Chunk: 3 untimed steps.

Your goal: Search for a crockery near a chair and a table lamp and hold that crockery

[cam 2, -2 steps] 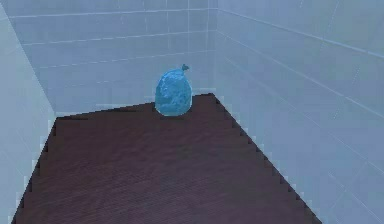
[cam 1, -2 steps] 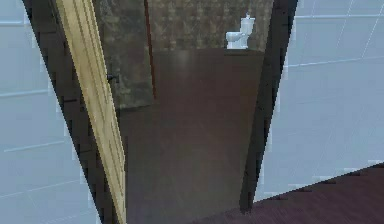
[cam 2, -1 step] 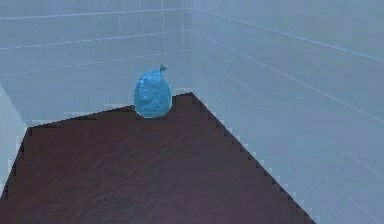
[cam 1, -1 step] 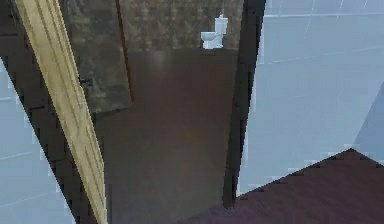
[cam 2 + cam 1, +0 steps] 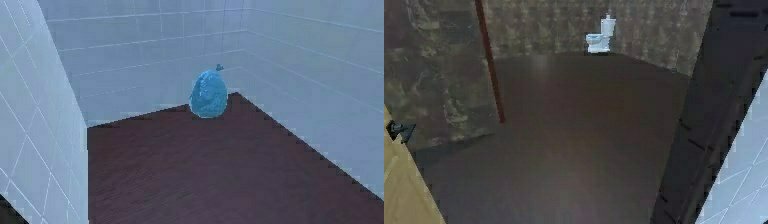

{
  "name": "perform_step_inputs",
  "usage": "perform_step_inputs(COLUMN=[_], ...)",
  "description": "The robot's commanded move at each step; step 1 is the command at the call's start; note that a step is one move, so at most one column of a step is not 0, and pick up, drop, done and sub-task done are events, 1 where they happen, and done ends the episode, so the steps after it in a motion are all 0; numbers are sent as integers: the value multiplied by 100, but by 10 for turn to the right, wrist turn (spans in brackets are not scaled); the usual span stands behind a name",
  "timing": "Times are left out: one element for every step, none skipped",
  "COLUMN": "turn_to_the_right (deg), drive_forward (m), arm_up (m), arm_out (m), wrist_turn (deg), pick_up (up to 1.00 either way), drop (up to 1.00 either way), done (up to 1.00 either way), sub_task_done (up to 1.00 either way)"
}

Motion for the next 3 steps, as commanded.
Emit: perform_step_inputs(turn_to_the_right=[-120, 0, -30], drive_forward=[0, 100, 0], arm_up=[0, 0, 0], arm_out=[0, 0, 0], wrist_turn=[0, 0, 0], pick_up=[0, 0, 0], drop=[0, 0, 0], done=[0, 0, 0], sub_task_done=[0, 0, 0])
